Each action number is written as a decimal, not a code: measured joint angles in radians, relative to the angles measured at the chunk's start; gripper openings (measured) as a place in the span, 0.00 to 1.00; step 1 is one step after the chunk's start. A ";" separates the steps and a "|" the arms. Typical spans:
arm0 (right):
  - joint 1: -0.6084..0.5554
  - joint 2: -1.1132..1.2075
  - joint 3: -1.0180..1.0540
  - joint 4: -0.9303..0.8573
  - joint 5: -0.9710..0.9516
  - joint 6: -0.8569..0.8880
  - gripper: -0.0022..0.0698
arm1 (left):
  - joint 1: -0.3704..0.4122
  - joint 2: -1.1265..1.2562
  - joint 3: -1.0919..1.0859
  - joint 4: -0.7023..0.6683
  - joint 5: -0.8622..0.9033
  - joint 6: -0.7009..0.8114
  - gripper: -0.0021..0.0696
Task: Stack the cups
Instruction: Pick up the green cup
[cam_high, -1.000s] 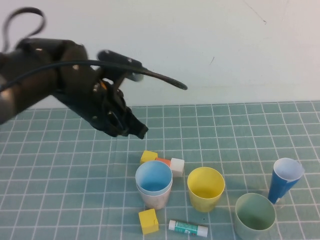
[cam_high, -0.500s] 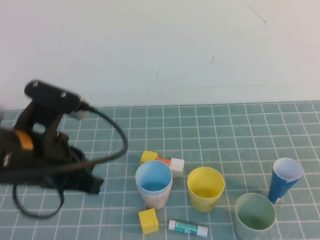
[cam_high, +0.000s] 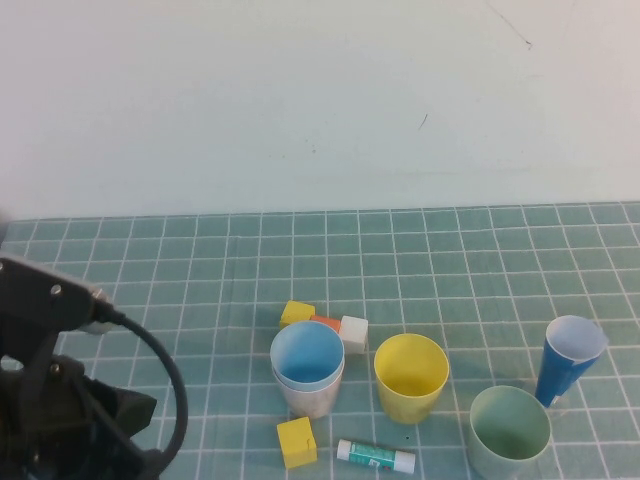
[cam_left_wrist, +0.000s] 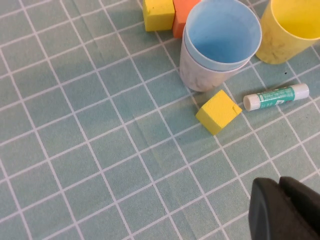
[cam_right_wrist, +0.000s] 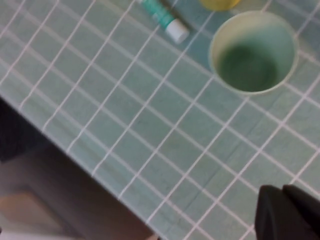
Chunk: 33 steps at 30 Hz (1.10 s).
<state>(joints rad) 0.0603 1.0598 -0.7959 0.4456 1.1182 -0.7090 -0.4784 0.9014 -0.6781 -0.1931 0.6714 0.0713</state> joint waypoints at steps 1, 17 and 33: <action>0.031 0.026 -0.017 -0.018 0.016 0.017 0.03 | 0.000 -0.009 0.009 0.000 0.000 0.000 0.03; 0.350 0.376 -0.113 -0.330 -0.133 0.277 0.11 | 0.000 -0.029 0.063 -0.014 -0.016 -0.001 0.03; 0.350 0.623 -0.115 -0.294 -0.431 0.350 0.70 | 0.000 -0.029 0.070 -0.024 -0.015 -0.009 0.03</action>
<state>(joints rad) 0.4099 1.6826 -0.9106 0.1519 0.6875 -0.3593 -0.4784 0.8720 -0.6085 -0.2169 0.6568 0.0624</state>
